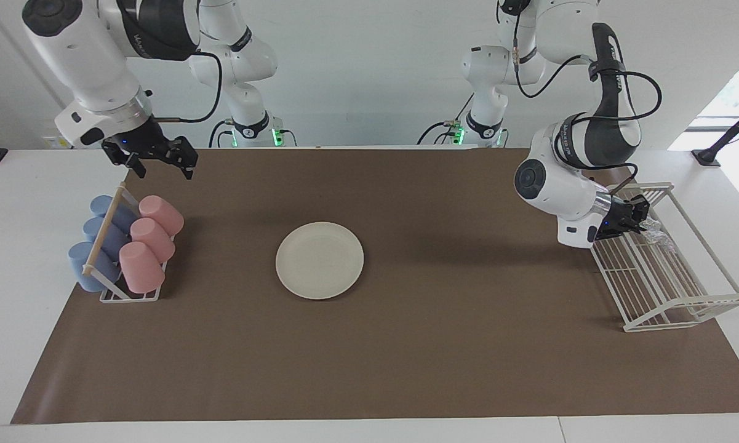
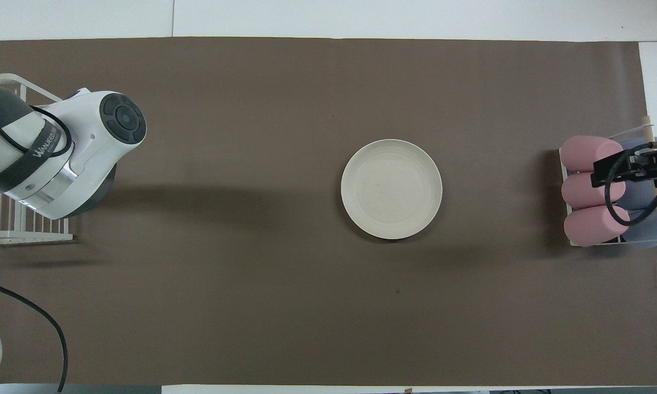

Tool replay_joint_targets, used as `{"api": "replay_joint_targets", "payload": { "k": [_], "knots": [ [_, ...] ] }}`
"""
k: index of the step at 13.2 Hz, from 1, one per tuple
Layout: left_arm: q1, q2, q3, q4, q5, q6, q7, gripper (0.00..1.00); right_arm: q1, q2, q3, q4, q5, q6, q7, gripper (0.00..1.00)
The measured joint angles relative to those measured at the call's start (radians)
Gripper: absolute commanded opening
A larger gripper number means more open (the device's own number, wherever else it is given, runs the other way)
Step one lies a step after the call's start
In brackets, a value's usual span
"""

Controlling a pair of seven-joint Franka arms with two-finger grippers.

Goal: Wipe plate with sponge

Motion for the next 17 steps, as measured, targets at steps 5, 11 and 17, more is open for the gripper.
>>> {"api": "replay_joint_targets", "payload": {
  "k": [5, 11, 17],
  "knots": [
    [0.000, 0.000, -0.001, -0.004, -0.004, 0.004, -0.007, 0.94, 0.001, -0.004, 0.000, 0.003, 0.000, 0.009, -0.032, 1.00],
    [0.000, 0.000, 0.000, -0.006, -0.004, 0.017, -0.009, 1.00, 0.003, -0.016, 0.005, 0.004, 0.000, 0.007, -0.032, 1.00],
    [0.021, -0.020, 0.007, 0.050, -0.242, 0.020, 0.001, 1.00, 0.003, -0.016, 0.005, 0.004, 0.000, 0.005, -0.032, 1.00]
  ]
}}
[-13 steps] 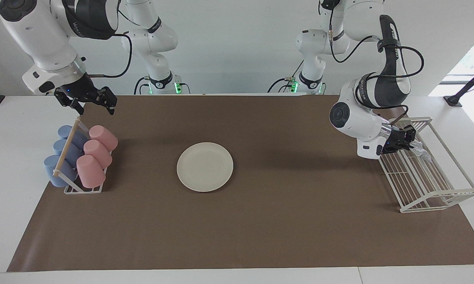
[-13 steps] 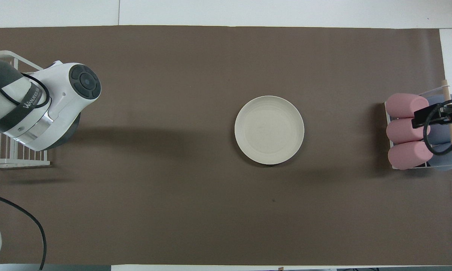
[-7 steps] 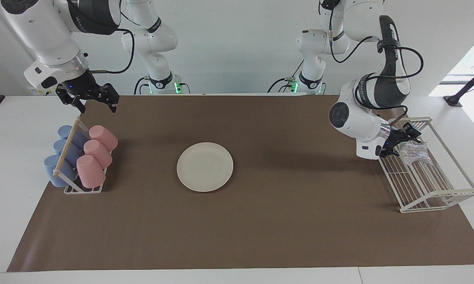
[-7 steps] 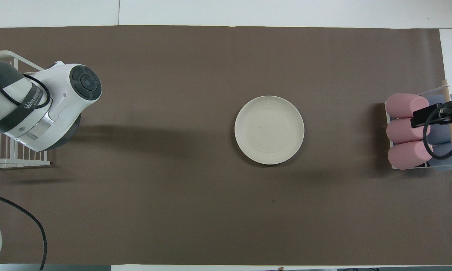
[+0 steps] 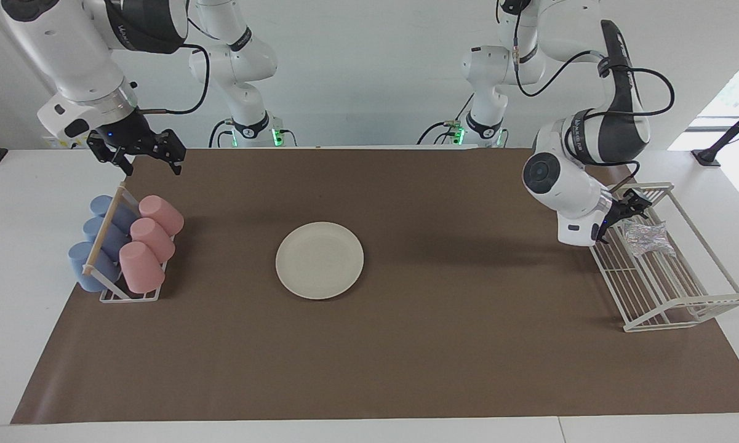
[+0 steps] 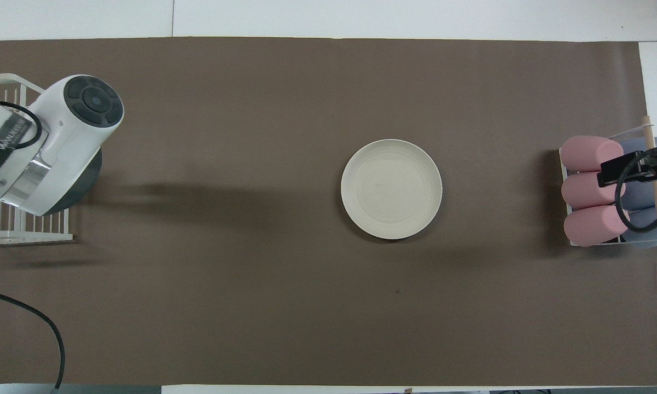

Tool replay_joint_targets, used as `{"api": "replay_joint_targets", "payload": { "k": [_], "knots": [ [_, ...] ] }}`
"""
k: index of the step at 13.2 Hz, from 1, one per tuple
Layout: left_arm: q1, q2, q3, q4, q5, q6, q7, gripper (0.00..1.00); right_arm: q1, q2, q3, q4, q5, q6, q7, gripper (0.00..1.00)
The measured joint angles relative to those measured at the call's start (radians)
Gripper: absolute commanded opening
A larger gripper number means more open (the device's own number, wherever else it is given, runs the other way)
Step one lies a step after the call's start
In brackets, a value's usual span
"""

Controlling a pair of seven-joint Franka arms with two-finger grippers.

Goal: Wipe plate with sponge

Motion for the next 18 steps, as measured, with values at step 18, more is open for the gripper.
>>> {"api": "replay_joint_targets", "payload": {
  "k": [18],
  "knots": [
    [0.115, -0.290, 0.013, 0.033, -0.851, -0.174, 0.490, 1.00, 0.001, 0.000, 0.001, 0.000, 0.000, 0.000, 0.000, 1.00]
  ]
}}
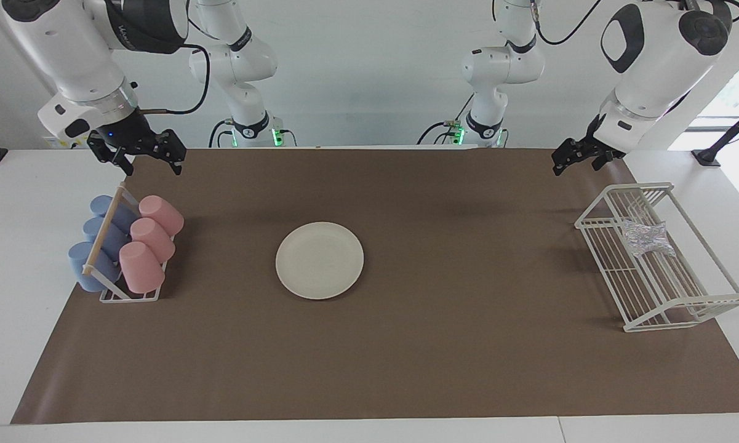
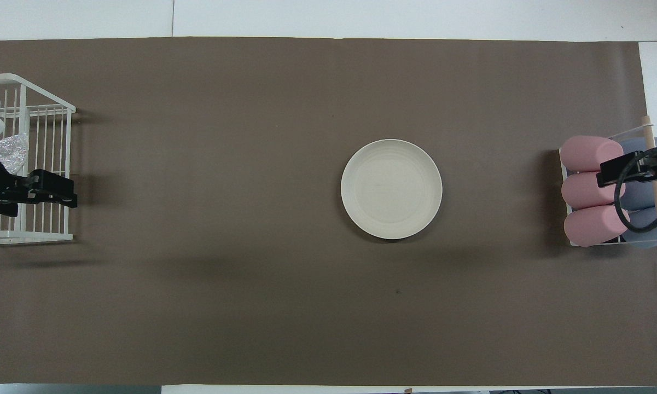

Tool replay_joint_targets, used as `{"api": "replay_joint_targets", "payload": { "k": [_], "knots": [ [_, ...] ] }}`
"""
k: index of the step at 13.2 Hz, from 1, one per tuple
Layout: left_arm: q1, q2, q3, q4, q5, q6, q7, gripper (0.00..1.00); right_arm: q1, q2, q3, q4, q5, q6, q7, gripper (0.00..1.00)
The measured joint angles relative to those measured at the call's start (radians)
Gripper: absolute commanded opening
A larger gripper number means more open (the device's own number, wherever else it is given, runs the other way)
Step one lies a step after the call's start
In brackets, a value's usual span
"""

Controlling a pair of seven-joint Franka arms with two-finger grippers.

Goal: Wipe plate with sponge

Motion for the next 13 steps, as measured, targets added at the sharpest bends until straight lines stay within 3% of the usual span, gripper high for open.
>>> {"api": "replay_joint_targets", "payload": {
  "k": [6, 13],
  "knots": [
    [-0.023, 0.052, 0.005, 0.122, -0.001, -0.040, -0.061, 1.00, 0.000, 0.000, 0.000, 0.000, 0.000, 0.000, 0.000, 1.00],
    [-0.029, 0.063, 0.011, 0.125, -0.001, -0.041, -0.001, 1.00, 0.000, 0.000, 0.000, 0.000, 0.000, 0.000, 0.000, 1.00]
  ]
}}
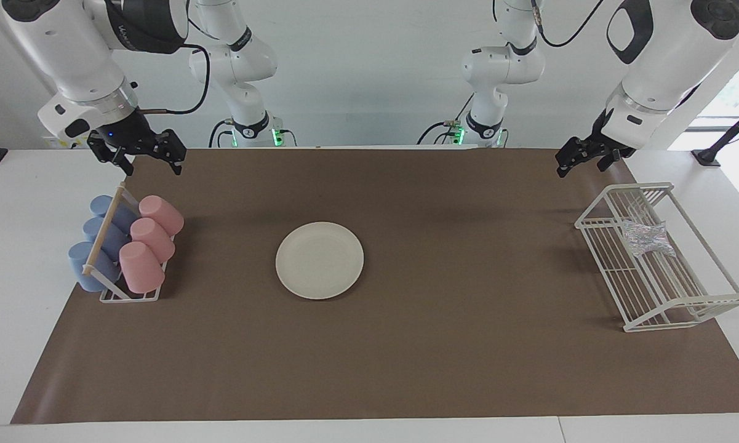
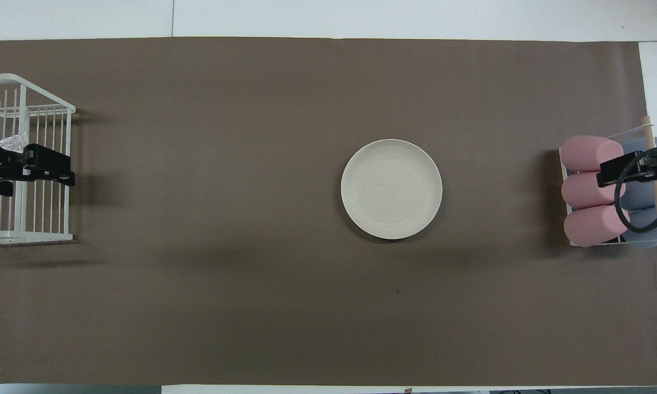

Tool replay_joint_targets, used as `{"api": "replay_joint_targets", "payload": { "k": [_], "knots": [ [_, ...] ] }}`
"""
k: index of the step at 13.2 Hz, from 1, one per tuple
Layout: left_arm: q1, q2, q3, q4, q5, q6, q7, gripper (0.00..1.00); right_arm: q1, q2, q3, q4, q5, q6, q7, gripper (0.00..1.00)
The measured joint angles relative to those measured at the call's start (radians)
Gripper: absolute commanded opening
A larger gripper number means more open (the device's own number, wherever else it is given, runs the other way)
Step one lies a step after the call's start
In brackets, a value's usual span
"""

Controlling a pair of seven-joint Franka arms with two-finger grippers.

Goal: Wipe plate with sponge

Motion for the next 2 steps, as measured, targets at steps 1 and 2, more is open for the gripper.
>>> {"api": "replay_joint_targets", "payload": {
  "k": [1, 2],
  "knots": [
    [0.000, 0.000, 0.001, 0.000, 0.000, 0.000, 0.002, 1.00, 0.000, 0.000, 0.000, 0.000, 0.000, 0.000, 0.000, 1.00],
    [0.000, 0.000, 0.001, 0.000, 0.000, 0.000, 0.003, 1.00, 0.000, 0.000, 0.000, 0.000, 0.000, 0.000, 0.000, 1.00]
  ]
}}
